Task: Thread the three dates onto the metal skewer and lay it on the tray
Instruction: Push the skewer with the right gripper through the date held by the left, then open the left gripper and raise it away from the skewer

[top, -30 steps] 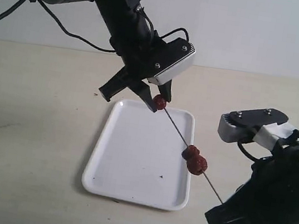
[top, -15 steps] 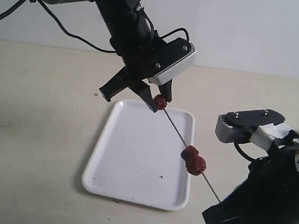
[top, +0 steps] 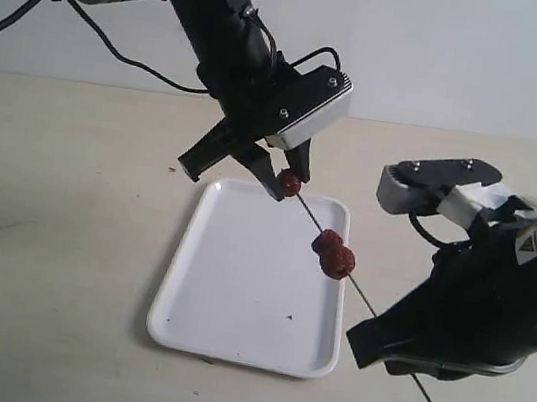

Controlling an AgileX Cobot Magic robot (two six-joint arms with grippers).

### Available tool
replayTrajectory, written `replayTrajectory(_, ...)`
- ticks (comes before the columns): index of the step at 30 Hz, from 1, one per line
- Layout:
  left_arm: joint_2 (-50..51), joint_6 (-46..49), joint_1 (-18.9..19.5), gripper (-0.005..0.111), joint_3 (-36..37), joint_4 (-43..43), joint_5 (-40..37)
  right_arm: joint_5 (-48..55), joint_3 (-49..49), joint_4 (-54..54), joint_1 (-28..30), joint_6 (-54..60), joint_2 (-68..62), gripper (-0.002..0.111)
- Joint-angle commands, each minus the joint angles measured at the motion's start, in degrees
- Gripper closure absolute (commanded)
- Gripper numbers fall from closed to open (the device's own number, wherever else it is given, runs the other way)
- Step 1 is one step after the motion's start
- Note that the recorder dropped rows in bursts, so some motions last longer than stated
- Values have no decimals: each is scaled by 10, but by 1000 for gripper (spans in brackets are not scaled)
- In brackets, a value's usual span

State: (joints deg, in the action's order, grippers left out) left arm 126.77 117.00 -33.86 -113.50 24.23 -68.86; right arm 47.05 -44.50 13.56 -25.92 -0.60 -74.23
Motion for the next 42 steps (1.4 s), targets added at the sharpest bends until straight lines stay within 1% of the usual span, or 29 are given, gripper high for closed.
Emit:
replayTrajectory(1, -8, -3, -9, 72, 2, 12, -10, -16, -27, -6, -1, 6, 2, 108)
replayTrajectory(8, -13, -3, -11, 72, 2, 24, -11, -24, -34, -6, -1, 6, -26, 108)
replayTrajectory(11, -15, -3, -14, 72, 2, 26, -11, -44, -34, -6, -1, 10, -37, 108)
replayTrajectory(16, -15, -3, -15, 72, 2, 26, -11, -106, -36, -6, -1, 10, -43, 108)
replayTrajectory(23, -15, -5, -15, 72, 2, 59, -11, -123, -70, -6, -1, 10, -61, 108)
replayTrajectory(35, -15, -57, -15, 72, 2, 64, -11, -101, -74, -11, -1, 10, -61, 108)
replayTrajectory(36, -15, -71, -15, 72, 2, 66, -11, -99, -74, -11, -1, 10, -61, 108)
replayTrajectory(37, -15, -110, -15, 72, 2, 81, -11, -99, -74, -16, -1, 10, -61, 108)
replayTrajectory(38, -15, -137, -15, 69, 2, 93, -11, -98, -74, -18, -1, 10, -61, 108)
replayTrajectory(42, -15, -180, -15, 53, 2, 107, -11, -95, -74, -18, -1, 10, -61, 108)
